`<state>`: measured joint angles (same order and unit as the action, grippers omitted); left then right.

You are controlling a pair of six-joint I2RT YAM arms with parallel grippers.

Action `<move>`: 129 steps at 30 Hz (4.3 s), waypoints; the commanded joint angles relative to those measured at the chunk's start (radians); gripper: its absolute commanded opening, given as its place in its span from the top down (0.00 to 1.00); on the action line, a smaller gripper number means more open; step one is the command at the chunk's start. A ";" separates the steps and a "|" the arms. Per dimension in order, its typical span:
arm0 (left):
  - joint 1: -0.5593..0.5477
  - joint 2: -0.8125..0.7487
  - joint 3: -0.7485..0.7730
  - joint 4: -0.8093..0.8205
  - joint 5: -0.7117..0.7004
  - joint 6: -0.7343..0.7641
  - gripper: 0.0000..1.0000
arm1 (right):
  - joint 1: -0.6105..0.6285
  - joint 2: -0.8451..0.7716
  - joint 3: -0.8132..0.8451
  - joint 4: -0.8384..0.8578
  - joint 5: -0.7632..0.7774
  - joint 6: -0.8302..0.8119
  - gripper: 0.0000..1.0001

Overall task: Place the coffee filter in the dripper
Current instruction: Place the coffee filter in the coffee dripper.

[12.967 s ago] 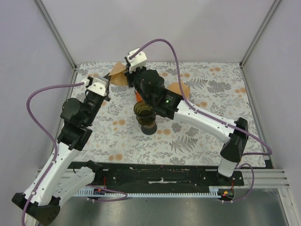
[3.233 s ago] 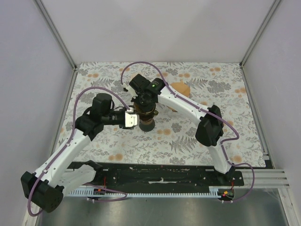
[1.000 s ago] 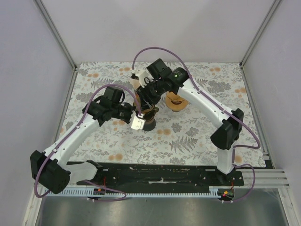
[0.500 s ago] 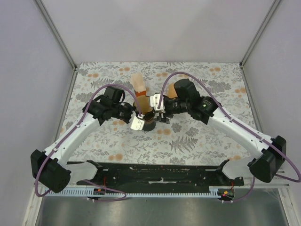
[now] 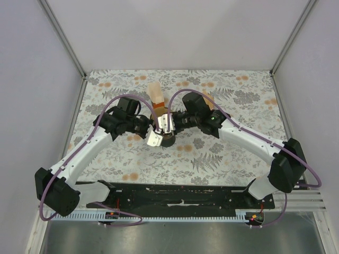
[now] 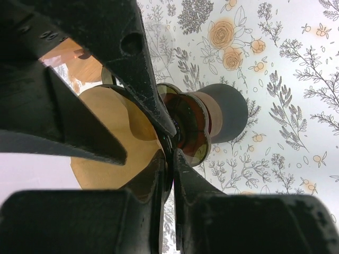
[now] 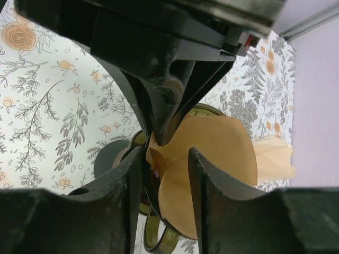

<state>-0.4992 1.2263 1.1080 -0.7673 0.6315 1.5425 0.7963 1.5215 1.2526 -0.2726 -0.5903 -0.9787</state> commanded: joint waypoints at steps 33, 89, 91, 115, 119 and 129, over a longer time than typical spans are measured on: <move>0.002 0.012 0.029 0.034 0.020 -0.012 0.98 | 0.001 0.026 -0.079 0.016 0.060 -0.071 0.81; 0.001 -0.002 0.033 -0.023 0.033 0.073 0.98 | -0.174 0.026 0.310 -0.143 0.197 0.974 0.18; 0.001 -0.002 0.036 -0.021 0.033 0.073 0.98 | -0.172 0.078 0.358 -0.194 0.224 0.977 0.10; 0.002 0.004 0.035 -0.035 0.030 0.090 0.98 | -0.123 0.298 0.449 -0.323 0.230 0.845 1.00; 0.002 0.004 0.036 -0.035 0.027 0.090 0.98 | -0.123 0.296 0.438 -0.320 0.244 0.845 0.90; 0.002 0.001 0.032 -0.001 0.016 0.059 0.82 | -0.123 0.284 0.445 -0.336 0.254 0.838 0.48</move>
<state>-0.5011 1.2400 1.1164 -0.7872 0.6373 1.6135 0.6769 1.8412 1.6894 -0.6029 -0.3531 -0.1200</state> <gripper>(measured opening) 0.121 0.501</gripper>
